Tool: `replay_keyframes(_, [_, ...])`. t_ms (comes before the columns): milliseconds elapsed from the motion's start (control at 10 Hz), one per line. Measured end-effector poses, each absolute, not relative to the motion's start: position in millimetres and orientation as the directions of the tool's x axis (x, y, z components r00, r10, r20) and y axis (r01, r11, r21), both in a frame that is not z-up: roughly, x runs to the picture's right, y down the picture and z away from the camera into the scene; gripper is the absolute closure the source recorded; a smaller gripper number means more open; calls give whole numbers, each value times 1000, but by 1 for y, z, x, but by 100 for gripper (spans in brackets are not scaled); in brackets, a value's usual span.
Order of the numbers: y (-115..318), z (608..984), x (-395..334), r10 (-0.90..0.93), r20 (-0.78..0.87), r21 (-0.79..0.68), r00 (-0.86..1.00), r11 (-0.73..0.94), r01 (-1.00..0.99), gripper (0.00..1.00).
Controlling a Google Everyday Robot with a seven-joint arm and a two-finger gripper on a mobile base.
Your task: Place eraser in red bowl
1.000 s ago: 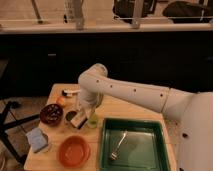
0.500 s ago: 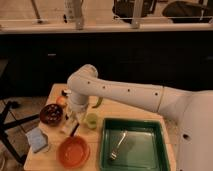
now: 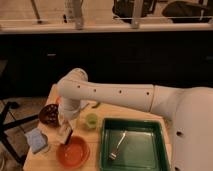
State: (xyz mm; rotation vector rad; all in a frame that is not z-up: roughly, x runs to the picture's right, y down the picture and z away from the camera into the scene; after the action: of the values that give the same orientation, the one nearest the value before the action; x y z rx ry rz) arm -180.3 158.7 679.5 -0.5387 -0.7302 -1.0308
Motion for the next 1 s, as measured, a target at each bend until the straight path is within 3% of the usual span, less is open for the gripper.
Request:
replay_keyframes(500, [161,680,-181,-562,763,-64,319,425,903,100])
replay_keyframes(1000, [199,692,-164,-488,817,-67,308,450,890,100])
